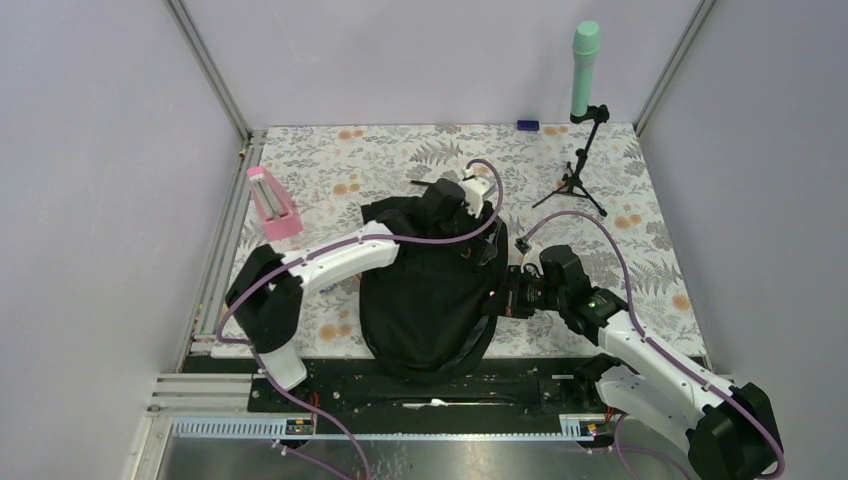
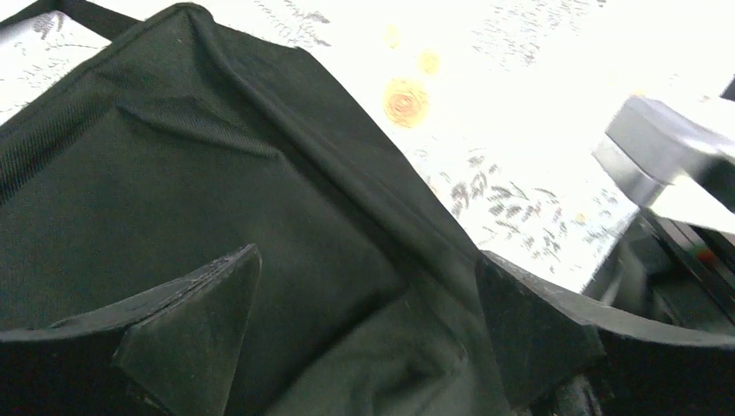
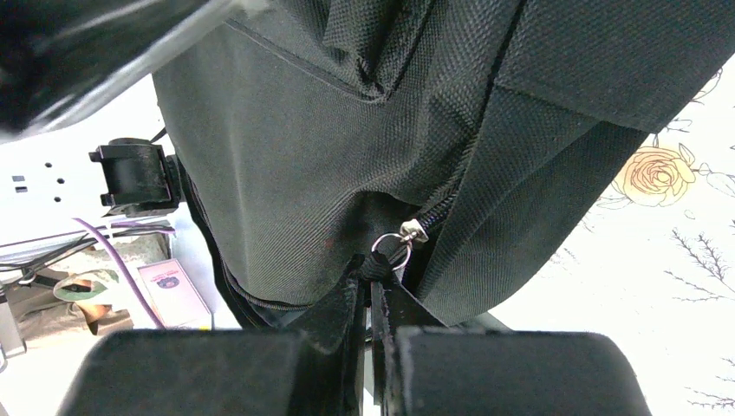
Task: Pack the student bag
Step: Zip the student bag at the center of the board.
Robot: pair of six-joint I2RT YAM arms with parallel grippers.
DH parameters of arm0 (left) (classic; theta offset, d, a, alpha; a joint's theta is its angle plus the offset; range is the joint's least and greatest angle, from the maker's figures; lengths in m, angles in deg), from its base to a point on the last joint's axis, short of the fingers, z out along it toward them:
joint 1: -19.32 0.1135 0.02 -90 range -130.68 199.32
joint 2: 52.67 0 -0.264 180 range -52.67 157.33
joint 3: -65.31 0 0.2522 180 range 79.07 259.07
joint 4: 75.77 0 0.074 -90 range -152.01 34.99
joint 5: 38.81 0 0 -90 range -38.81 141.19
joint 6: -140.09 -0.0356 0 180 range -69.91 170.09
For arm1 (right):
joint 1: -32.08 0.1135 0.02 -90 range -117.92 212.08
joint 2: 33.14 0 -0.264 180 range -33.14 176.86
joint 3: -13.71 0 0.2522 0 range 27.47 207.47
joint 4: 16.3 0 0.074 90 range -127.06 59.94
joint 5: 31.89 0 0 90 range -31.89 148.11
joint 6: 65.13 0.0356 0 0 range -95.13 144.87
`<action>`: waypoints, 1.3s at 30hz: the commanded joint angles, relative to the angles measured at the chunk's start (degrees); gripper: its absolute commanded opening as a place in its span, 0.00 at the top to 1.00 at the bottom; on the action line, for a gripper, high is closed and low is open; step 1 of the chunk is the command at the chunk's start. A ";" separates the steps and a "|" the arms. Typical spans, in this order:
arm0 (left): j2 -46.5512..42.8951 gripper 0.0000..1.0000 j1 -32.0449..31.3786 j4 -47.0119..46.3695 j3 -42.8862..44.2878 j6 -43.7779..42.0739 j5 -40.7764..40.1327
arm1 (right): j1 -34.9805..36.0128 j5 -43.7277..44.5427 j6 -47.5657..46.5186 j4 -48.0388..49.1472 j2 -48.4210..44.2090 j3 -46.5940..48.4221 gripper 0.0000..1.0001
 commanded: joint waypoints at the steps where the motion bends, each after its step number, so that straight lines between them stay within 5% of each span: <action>1: 4.25 0.05 -0.87 -0.88 7.06 -0.07 -7.97 | 0.22 -2.33 0.34 1.78 -1.77 -0.13 1.00; 7: 10.05 0.29 -1.69 5.53 12.86 0.18 -13.84 | 0.22 -3.45 2.71 5.83 -1.86 -1.87 1.00; 13: 9.43 0.35 -3.24 7.26 11.13 2.39 -19.17 | 0.22 -3.35 2.78 6.57 -1.32 -2.31 1.00; 39: -3.35 0.10 -3.37 -5.52 -7.36 6.71 -12.64 | 0.22 -3.35 3.09 6.71 -1.71 -2.78 1.00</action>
